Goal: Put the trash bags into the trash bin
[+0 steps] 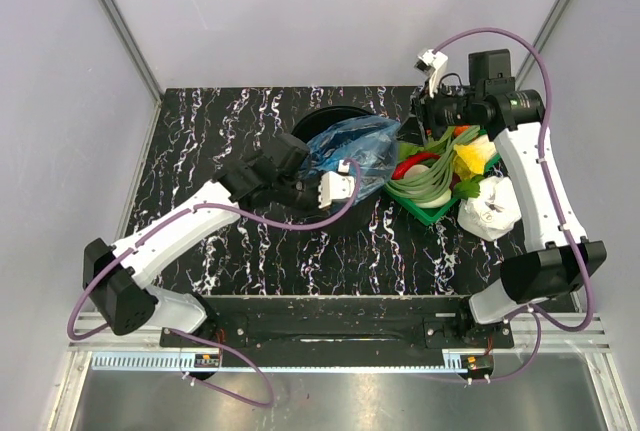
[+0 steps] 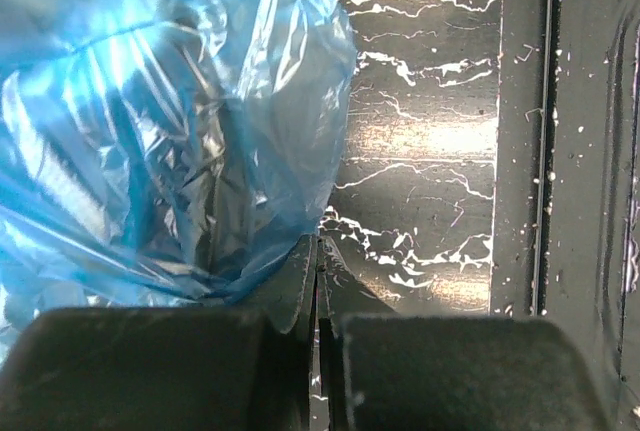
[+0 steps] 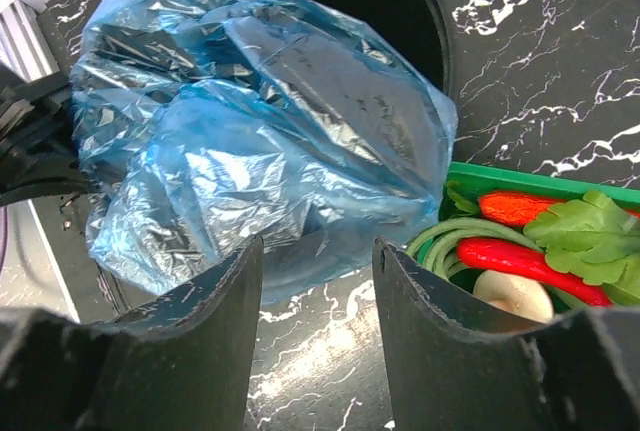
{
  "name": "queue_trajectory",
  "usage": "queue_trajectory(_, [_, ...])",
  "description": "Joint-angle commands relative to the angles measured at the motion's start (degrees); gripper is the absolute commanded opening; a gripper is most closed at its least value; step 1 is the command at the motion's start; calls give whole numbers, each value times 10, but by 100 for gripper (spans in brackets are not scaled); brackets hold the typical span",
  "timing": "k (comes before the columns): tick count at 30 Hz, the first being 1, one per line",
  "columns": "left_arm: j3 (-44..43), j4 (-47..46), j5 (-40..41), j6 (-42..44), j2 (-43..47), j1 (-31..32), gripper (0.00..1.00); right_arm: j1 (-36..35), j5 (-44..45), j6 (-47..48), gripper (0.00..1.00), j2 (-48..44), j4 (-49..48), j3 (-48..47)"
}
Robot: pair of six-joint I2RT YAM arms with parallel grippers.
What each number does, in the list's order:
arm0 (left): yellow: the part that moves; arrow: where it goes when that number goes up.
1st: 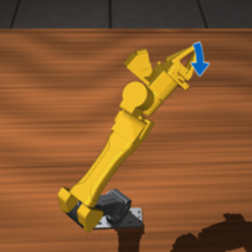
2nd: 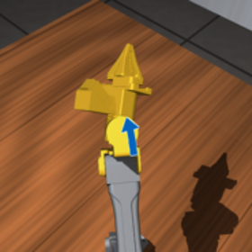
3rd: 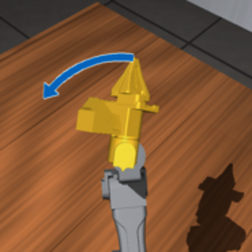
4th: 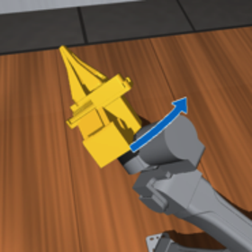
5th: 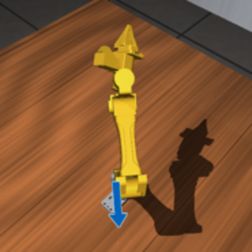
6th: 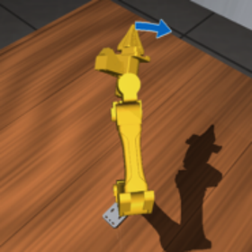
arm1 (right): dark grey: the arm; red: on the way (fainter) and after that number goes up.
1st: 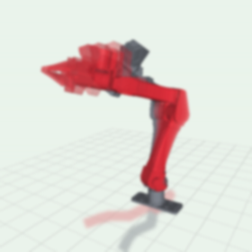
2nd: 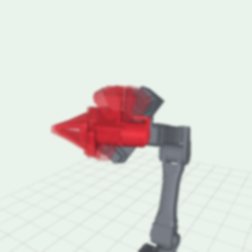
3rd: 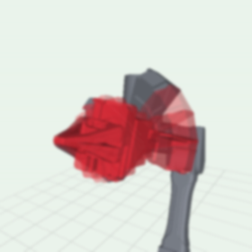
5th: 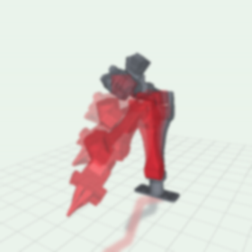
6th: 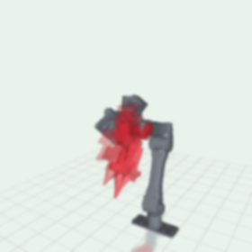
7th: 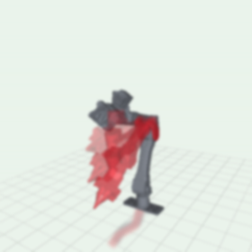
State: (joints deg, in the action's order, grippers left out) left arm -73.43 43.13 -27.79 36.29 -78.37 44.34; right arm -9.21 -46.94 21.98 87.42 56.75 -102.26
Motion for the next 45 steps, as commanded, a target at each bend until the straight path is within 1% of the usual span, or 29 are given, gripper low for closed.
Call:
queue_trajectory(1, [14,-36,28,-1,0,12,0,-5,15,6,54,16,-15,-40])
queue_trajectory(3, [28,-36,34,3,5,15,0,-6,15,22,57,31,-1,-58])
queue_trajectory(6, [43,-31,37,7,15,16,0,-7,11,41,66,56,34,-100])
queue_trajectory(10, [52,-24,41,12,25,18,0,-15,11,50,69,86,60,-145])
queue_trajectory(11, [51,-23,41,12,28,18,12,-18,10,52,69,93,66,-157])
queue_trajectory(13, [48,-22,44,11,32,18,31,-23,10,50,70,101,69,-168])
queue_trajectory(14, [45,-21,44,10,34,17,44,-25,10,51,70,101,70,-170])
queue_trajectory(18, [16,-2,35,2,40,17,79,-32,19,49,71,105,69,-174])
queue_trajectory(22, [-45,47,10,-5,52,17,90,-34,32,50,71,112,70,-180])
queue_trajectory(29, [-154,145,-53,-8,77,14,93,-34,44,66,72,122,88,-188])
queue_trajectory(34, [-199,172,-53,-3,82,8,94,-36,36,88,73,110,94,-160])
queue_trajectory(38, [-220,139,-18,-13,75,-10,95,-35,32,104,73,112,116,-159])
queue_trajectory(41, [-232,97,1,-12,59,-39,99,-36,33,121,73,121,132,-164])
queue_trajectory(45, [-261,71,-17,2,12,-100,99,-35,37,149,72,139,158,-179])
